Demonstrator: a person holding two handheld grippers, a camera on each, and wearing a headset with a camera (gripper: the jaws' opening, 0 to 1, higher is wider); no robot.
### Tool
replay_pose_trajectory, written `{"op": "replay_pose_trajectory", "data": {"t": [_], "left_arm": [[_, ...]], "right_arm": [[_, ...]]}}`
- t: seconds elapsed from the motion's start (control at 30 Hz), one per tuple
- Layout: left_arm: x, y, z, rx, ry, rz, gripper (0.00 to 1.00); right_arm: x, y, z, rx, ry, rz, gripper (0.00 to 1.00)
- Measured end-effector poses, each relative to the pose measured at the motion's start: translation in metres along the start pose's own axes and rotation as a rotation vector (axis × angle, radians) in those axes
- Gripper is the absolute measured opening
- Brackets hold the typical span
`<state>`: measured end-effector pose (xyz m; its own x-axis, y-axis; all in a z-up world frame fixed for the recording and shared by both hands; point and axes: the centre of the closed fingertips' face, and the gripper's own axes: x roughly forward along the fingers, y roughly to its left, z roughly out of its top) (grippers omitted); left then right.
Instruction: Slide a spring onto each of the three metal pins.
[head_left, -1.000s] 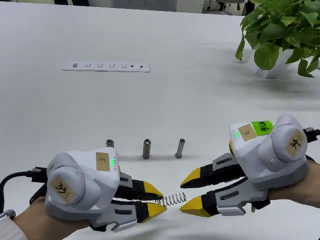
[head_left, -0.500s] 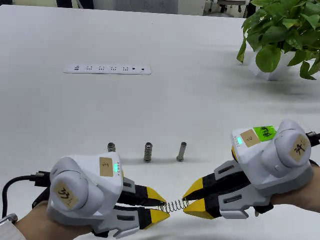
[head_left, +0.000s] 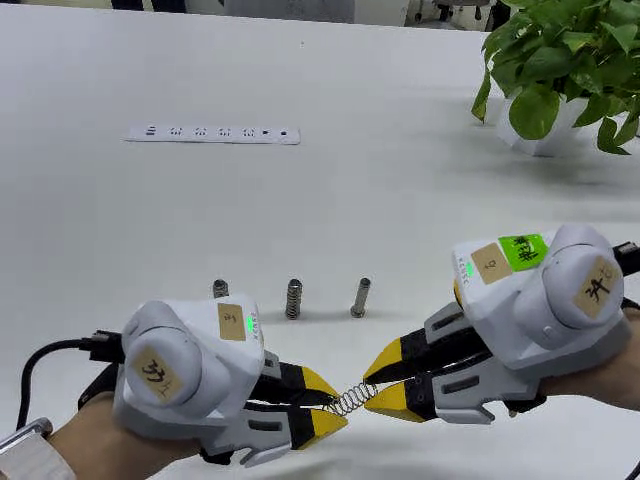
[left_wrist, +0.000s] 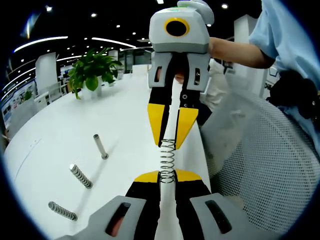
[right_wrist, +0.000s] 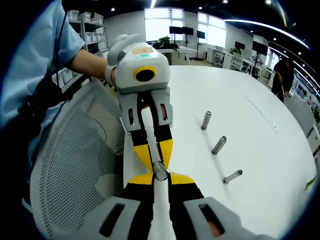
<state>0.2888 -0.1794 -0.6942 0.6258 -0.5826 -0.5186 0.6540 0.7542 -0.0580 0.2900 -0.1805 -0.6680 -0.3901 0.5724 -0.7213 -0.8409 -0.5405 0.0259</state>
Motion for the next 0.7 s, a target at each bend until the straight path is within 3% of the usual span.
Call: {"op": "replay_pose_trajectory", "data": {"t": [0.7], "left_arm": [[0.0059,-0.0015,0.0031,-0.003,0.001,-0.007,0.09]], "right_arm": [[0.0013,0.0007,0.007,-0.03,0.019,-0.006,0.11]]}}
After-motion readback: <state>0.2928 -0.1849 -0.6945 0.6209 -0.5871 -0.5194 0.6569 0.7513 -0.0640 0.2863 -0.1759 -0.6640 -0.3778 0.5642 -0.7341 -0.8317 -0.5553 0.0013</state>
